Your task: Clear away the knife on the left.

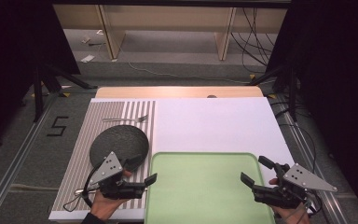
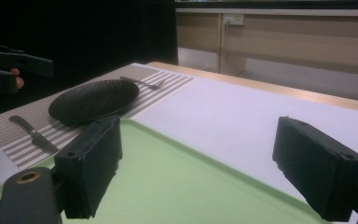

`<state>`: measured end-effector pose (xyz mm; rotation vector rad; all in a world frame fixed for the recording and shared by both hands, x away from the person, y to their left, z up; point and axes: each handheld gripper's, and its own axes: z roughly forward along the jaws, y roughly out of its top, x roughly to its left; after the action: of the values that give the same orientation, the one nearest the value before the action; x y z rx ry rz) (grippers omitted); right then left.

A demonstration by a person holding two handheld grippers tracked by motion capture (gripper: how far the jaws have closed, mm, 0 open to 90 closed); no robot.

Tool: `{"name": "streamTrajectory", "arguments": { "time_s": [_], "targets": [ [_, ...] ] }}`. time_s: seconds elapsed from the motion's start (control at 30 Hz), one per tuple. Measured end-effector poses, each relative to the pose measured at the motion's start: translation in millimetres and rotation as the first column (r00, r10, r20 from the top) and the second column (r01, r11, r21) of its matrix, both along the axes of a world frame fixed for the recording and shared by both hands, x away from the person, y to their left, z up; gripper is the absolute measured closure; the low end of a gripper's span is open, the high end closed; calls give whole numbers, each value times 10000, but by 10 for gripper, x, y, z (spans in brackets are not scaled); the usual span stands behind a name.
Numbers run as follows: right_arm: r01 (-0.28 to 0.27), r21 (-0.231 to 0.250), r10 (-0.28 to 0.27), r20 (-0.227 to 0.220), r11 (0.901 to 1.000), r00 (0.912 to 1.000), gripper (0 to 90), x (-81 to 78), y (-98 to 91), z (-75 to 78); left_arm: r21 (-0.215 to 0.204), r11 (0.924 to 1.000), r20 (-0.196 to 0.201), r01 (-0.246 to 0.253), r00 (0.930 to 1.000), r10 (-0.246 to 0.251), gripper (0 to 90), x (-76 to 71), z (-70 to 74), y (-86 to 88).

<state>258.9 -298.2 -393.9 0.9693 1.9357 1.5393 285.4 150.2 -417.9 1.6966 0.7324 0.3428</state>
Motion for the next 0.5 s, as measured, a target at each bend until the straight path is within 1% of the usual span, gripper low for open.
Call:
{"name": "streamTrajectory", "arguments": {
  "time_s": [0.13,0.3,0.4,0.43,0.5],
  "targets": [
    [-1,8,1,-12,10000,10000,164,-1,1,1,-24,10000,-26,-2,10000,2,156,0,1,-1],
    [5,-12,-5,-31,10000,10000,165,-9,-1,3,77,10000,-69,31,10000,-31,156,-2,5,-7],
    [-6,2,6,-33,10000,10000,165,-8,0,2,28,9999,-89,107,9999,-107,156,1,30,4],
    [-7,0,7,-43,10000,10000,165,-8,0,2,45,9998,-126,197,9997,-196,155,4,41,12],
    [10,-5,-10,-48,10000,10000,165,-12,1,2,119,9998,-90,173,9998,-172,155,8,65,31]
  ]
}}
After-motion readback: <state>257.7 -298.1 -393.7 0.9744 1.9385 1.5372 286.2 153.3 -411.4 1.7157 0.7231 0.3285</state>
